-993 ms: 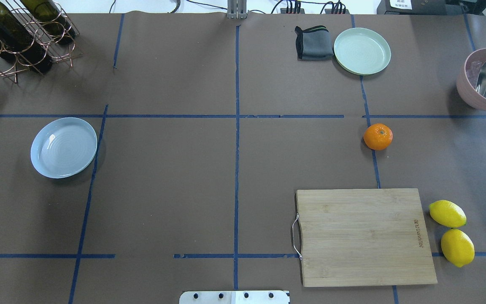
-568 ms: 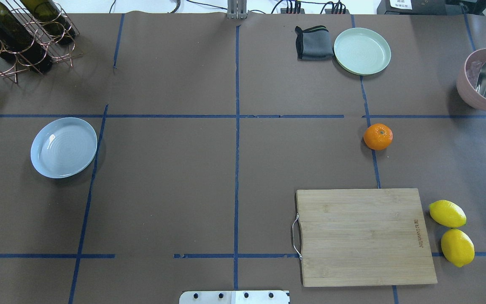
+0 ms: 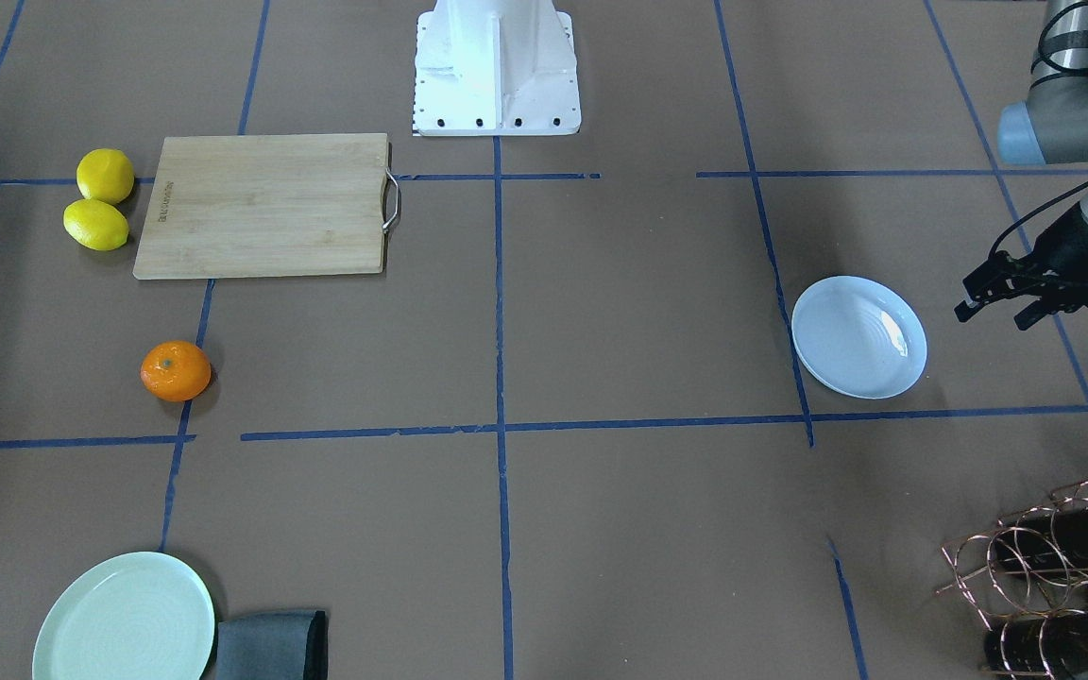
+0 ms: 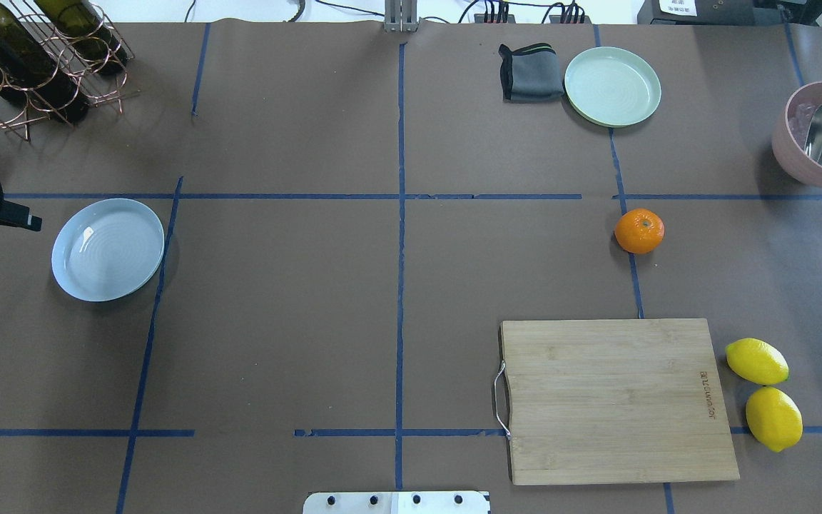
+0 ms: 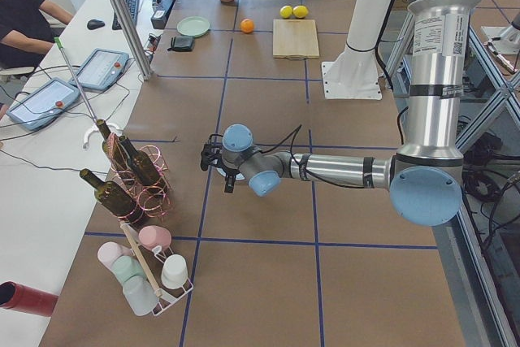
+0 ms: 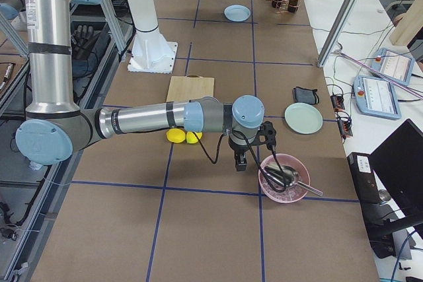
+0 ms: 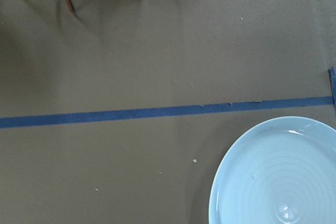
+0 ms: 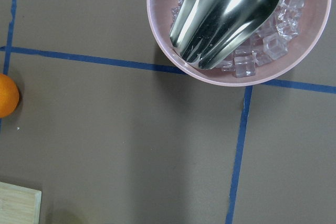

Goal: Pick orange to plate
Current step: 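Lower the left gripper to the rim of the light blue plate and grip it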

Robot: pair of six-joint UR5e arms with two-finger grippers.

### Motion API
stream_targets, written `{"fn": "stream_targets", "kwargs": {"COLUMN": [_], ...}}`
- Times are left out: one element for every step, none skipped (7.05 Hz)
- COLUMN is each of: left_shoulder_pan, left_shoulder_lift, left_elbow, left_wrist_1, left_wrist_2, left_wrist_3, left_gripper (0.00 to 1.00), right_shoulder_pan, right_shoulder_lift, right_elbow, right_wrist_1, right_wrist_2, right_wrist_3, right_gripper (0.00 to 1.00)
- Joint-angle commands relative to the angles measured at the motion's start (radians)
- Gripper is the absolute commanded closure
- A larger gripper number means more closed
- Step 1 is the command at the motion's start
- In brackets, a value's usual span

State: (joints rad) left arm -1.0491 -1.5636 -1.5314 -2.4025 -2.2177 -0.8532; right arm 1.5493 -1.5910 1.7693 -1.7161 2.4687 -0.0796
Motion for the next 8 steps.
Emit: {"fn": "stream_targets", "kwargs": {"left_shoulder_pan": [0.069, 0.086, 0.093, 0.104, 0.115, 0.119, 0.12, 0.12], "left_shoulder_lift": [-0.001, -0.001, -0.001, -0.006, -0.01, -0.012, -0.012, -0.012], "left_elbow": [0.001, 0.001, 0.004, 0.007, 0.011, 0.019, 0.023, 0.031], "left_wrist_1": [-0.012, -0.012, -0.01, -0.01, -0.009, -0.009, -0.009, -0.01], "left_wrist_2": [0.041, 0.041, 0.041, 0.041, 0.043, 0.041, 0.041, 0.041], "left_wrist_3": [-0.067, -0.069, -0.07, -0.069, -0.069, -0.069, -0.067, -0.067], "left_gripper": [0.19, 0.26, 0.3, 0.37, 0.4, 0.41, 0.45, 0.52], "right_shoulder_pan": [-0.001, -0.001, -0.001, -0.001, -0.001, -0.001, -0.001, -0.001], "right_shoulder_lift": [0.003, 0.005, 0.005, 0.005, 0.005, 0.005, 0.005, 0.005], "right_elbow": [0.012, 0.015, 0.016, 0.018, 0.018, 0.019, 0.021, 0.021], "right_wrist_1": [0.003, 0.003, 0.003, 0.003, 0.003, 0.003, 0.003, 0.003], "right_wrist_2": [0.003, 0.003, 0.003, 0.003, 0.003, 0.003, 0.003, 0.003], "right_wrist_3": [0.07, 0.072, 0.08, 0.081, 0.08, 0.081, 0.081, 0.081], "right_gripper": [0.0, 0.0, 0.0, 0.0, 0.0, 0.0, 0.0, 0.0]}}
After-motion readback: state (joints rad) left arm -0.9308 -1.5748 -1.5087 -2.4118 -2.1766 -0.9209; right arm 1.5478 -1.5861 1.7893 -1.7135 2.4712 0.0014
